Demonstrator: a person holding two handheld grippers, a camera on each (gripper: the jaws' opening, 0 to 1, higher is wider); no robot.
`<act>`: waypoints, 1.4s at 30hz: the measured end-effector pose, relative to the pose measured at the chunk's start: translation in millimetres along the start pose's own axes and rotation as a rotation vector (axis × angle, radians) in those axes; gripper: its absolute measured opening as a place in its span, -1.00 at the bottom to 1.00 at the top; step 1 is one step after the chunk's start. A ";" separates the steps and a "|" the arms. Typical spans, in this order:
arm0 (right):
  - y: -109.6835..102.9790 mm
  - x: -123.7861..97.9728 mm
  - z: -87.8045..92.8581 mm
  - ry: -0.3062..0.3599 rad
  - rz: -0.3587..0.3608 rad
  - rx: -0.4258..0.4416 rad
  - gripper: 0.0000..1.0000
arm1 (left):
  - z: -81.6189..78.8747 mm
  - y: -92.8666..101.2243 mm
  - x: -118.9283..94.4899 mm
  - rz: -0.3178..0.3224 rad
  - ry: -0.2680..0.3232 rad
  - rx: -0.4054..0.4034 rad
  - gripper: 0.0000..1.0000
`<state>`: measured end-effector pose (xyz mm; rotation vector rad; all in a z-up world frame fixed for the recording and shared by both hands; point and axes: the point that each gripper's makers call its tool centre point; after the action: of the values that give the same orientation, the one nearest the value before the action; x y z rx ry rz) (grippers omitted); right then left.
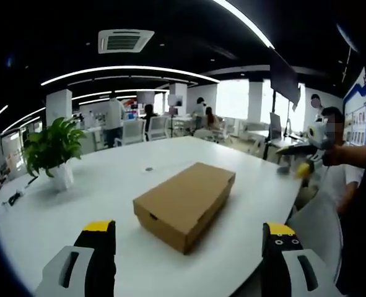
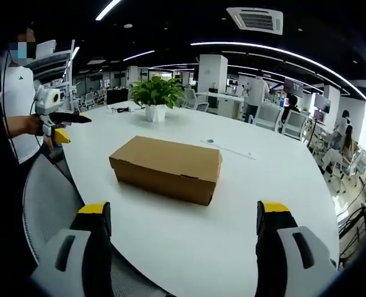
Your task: Operate the shoe box by opening the lid, removing the specified soft item, and placing it in the target area until the item is outside and the box remains undamaged.
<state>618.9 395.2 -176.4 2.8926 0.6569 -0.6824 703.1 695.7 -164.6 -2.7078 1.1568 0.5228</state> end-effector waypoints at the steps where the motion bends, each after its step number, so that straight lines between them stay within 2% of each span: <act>1: -0.2 0.0 -0.2 0.000 0.000 0.002 0.86 | -0.1 -0.1 0.0 -0.001 0.000 0.001 1.00; 21: 0.8 0.1 -0.7 0.001 -0.002 -0.001 0.85 | -2.6 3.2 4.3 0.004 0.000 0.002 0.96; 42: 5.6 2.8 1.4 -0.015 -0.017 -0.010 0.84 | -3.2 -2.0 10.1 -0.008 -0.006 0.005 0.95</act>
<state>623.0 390.9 -178.9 2.8736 0.6822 -0.6999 711.8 689.4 -165.5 -2.7038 1.1433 0.5261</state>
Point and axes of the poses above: the point that each gripper's makers call its tool centre point, and the gripper's own axes: x roughly forward along the fingers, y roughly to its right, z roughly out of its underside, and after that the axes turned 7 degrees about -z, right-handed
